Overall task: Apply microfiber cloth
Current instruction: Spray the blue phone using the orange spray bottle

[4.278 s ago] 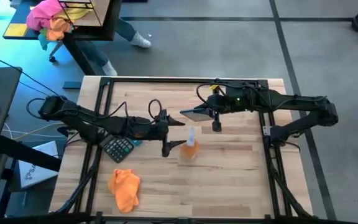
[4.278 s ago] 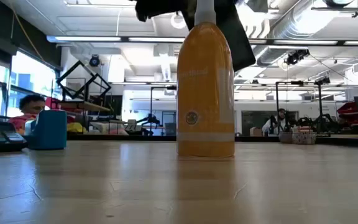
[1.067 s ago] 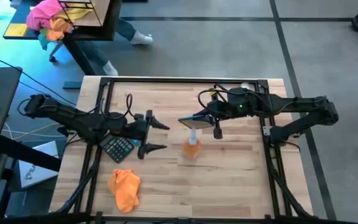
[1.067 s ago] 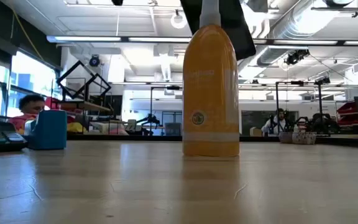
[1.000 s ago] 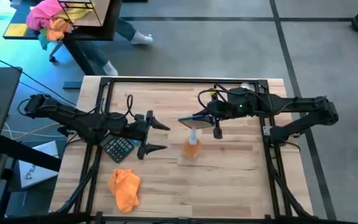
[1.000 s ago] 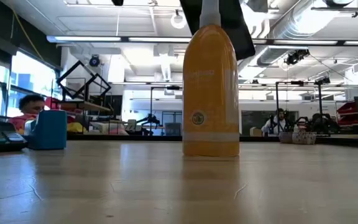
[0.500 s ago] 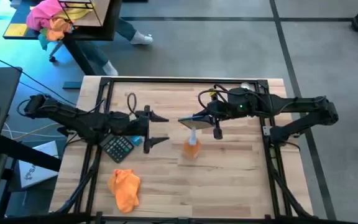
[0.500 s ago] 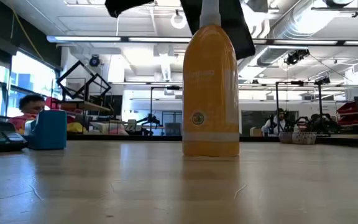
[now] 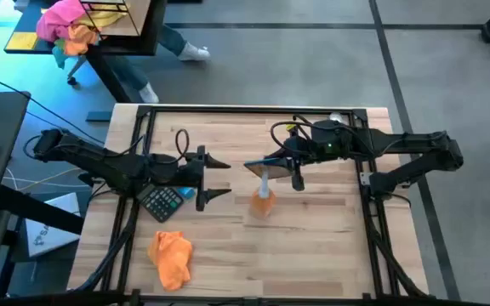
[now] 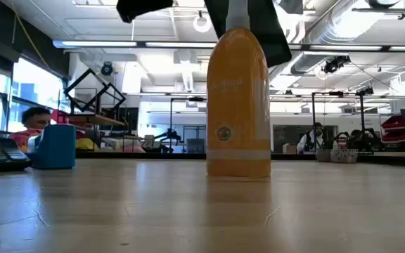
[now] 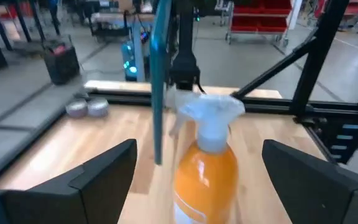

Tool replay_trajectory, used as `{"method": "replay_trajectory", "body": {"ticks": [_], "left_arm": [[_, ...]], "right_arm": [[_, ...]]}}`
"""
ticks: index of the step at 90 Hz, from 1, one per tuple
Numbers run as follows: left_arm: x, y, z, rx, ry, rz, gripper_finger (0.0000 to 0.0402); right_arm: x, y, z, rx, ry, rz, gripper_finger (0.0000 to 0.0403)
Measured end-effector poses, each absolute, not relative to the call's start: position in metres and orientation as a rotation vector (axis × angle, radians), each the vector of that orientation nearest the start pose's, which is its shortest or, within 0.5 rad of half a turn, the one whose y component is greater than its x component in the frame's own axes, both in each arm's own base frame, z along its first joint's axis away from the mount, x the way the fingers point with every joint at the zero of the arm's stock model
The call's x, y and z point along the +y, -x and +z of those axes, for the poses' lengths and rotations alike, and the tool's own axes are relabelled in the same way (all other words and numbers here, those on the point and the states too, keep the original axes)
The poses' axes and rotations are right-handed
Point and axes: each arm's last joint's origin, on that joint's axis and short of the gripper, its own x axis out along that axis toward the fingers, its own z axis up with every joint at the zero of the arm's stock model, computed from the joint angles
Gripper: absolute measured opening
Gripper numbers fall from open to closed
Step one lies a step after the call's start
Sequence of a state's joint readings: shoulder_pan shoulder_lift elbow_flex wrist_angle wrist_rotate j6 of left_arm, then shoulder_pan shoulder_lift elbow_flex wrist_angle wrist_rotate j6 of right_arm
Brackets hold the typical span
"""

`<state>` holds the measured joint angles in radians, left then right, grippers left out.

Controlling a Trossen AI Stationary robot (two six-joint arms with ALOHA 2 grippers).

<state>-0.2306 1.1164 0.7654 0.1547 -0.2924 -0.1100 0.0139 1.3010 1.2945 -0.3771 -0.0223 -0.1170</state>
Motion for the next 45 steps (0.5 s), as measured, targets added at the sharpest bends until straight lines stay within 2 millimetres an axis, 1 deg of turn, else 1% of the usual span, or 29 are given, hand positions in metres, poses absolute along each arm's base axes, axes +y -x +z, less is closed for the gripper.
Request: {"method": "replay_trajectory", "body": {"ticks": [7,14,33,38,45], "left_arm": [[-0.050,-0.244,0.295,0.179,0.132,0.061,0.0328],[-0.052,-0.244,0.300,0.129,0.192,0.043,0.0328],[-0.054,-0.244,0.312,0.007,0.084,0.025,0.0328],[-0.055,-0.244,0.313,-0.006,0.090,0.031,0.0328],[-0.052,-0.245,0.313,-0.009,0.149,0.074,0.0328]], "right_arm": [[0.005,-0.285,0.380,0.381,0.129,0.061,0.0000],[0.005,-0.285,0.380,0.381,0.128,0.061,0.0000],[0.005,-0.285,0.380,0.381,0.108,0.057,0.0000],[0.005,-0.285,0.380,0.381,0.103,0.056,0.0000],[0.005,-0.285,0.380,0.381,0.102,0.055,0.0000]]}}
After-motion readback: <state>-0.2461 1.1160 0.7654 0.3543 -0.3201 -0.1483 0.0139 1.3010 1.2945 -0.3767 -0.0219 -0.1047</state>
